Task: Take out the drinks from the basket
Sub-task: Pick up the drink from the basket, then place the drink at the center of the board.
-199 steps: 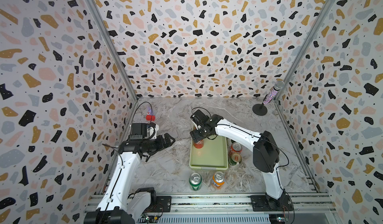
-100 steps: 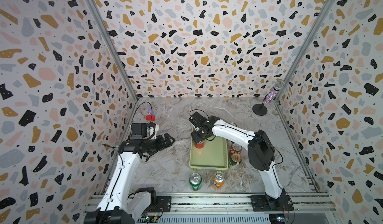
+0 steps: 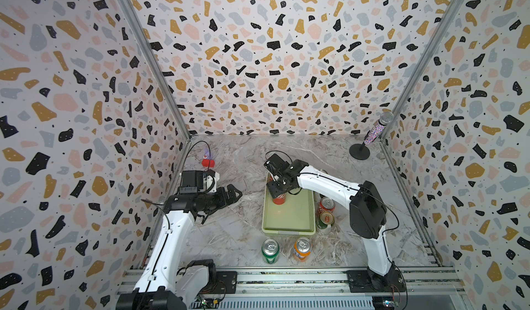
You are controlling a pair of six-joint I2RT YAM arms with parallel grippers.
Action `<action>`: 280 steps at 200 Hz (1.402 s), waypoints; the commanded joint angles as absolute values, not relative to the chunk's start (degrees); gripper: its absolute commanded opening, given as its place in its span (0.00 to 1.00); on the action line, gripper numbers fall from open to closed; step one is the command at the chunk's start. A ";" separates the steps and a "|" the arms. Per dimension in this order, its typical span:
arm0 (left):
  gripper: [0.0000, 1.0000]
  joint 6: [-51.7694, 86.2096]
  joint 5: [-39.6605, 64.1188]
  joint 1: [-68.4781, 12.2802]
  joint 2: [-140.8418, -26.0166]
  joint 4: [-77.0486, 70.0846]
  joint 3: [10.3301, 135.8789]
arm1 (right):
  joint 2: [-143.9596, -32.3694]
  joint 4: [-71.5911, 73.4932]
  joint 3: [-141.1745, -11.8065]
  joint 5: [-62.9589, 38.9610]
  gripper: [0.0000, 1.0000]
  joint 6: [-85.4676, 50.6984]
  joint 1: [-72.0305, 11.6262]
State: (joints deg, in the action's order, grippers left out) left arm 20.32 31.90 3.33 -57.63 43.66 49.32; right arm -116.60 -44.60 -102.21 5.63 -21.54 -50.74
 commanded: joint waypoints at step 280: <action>1.00 22.14 30.89 17.16 -55.64 43.05 50.29 | -121.50 -44.40 -121.54 4.26 0.29 -16.78 -63.18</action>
State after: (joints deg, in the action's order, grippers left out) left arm 21.65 32.05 16.12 -57.10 43.64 49.34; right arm -123.31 -46.00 -118.45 3.44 -16.78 -62.39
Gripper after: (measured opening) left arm 0.999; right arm 0.678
